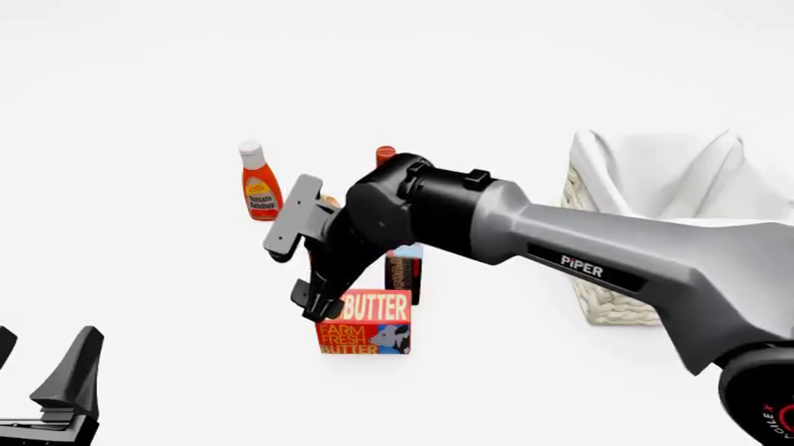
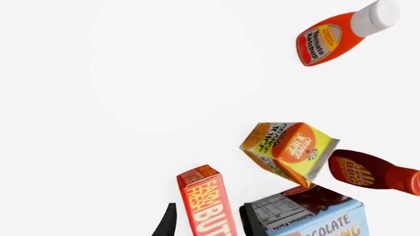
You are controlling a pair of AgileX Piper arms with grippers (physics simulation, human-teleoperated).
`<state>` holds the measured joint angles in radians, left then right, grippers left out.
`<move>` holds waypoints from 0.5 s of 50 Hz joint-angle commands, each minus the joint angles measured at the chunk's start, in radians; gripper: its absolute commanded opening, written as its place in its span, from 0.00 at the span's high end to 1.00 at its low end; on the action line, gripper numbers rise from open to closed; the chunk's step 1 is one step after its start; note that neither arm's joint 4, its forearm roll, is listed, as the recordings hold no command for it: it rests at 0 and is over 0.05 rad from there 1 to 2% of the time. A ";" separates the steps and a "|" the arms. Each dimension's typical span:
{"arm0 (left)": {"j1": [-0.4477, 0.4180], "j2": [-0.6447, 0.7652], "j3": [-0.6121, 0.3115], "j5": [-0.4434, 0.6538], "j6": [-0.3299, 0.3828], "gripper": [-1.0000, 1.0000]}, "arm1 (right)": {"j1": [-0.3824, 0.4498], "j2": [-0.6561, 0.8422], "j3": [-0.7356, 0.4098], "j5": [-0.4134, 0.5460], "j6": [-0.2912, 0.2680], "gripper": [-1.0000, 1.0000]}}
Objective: Pick the butter and place it in the basket.
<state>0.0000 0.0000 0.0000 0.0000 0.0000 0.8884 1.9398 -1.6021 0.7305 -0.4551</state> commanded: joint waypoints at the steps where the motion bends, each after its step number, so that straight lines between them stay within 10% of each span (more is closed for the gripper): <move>1: 0.000 0.000 0.000 0.000 0.000 0.00 | -0.005 0.018 -0.001 -0.003 -0.007 0.00; 25: 0.000 0.000 0.000 0.000 0.000 0.00 | -0.007 0.039 -0.015 0.001 -0.004 0.00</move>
<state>0.0000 0.0000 0.0000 0.0000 0.0000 0.8781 1.9711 -1.6127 0.7310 -0.4628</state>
